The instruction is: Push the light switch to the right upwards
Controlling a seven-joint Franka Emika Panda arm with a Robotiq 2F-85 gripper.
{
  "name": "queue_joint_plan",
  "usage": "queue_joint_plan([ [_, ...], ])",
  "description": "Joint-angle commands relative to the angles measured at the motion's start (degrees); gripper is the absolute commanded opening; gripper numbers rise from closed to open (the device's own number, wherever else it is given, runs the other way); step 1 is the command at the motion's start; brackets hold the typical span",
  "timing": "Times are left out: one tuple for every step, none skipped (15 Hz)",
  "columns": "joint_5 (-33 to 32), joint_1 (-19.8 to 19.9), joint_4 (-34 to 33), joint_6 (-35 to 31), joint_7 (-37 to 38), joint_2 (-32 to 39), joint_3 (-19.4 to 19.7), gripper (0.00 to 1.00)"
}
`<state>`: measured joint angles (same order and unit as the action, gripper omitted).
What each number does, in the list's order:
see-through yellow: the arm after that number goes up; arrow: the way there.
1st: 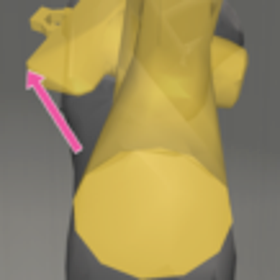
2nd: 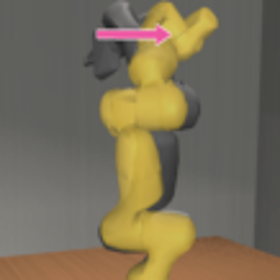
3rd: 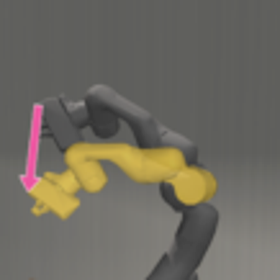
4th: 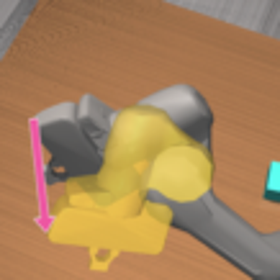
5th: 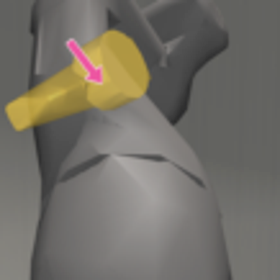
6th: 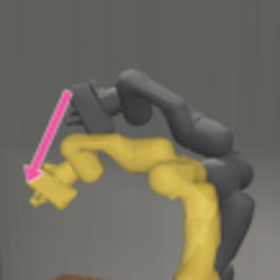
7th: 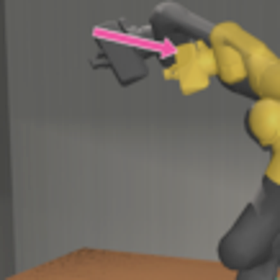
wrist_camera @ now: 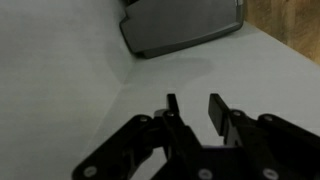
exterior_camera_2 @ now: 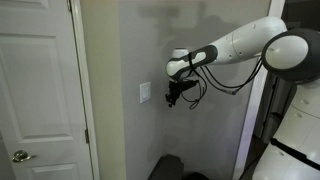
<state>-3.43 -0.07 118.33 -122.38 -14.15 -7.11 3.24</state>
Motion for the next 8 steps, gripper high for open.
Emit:
queue_joint_plan([
  [-0.46,-0.29,-3.26,-1.10,-2.69,2.40,-0.90,0.08],
  [-0.61,-0.49,-4.25,-1.15,-2.83,2.93,-1.29,0.02],
  [-0.47,-0.61,-5.14,-1.22,-2.90,3.36,-1.68,0.00],
  [-0.71,-0.74,-5.97,-1.43,-2.43,3.81,-2.14,0.00],
  [-0.68,-0.87,-6.58,-1.74,-2.42,4.18,-2.42,0.00],
  [-0.81,-1.03,-7.00,-2.40,-2.23,4.40,-2.67,0.00],
  [-0.78,-1.10,-7.22,-3.47,-2.30,4.62,-2.86,0.00],
  [-0.27,-1.12,-7.31,-4.78,-2.76,4.73,-3.01,0.00],
])
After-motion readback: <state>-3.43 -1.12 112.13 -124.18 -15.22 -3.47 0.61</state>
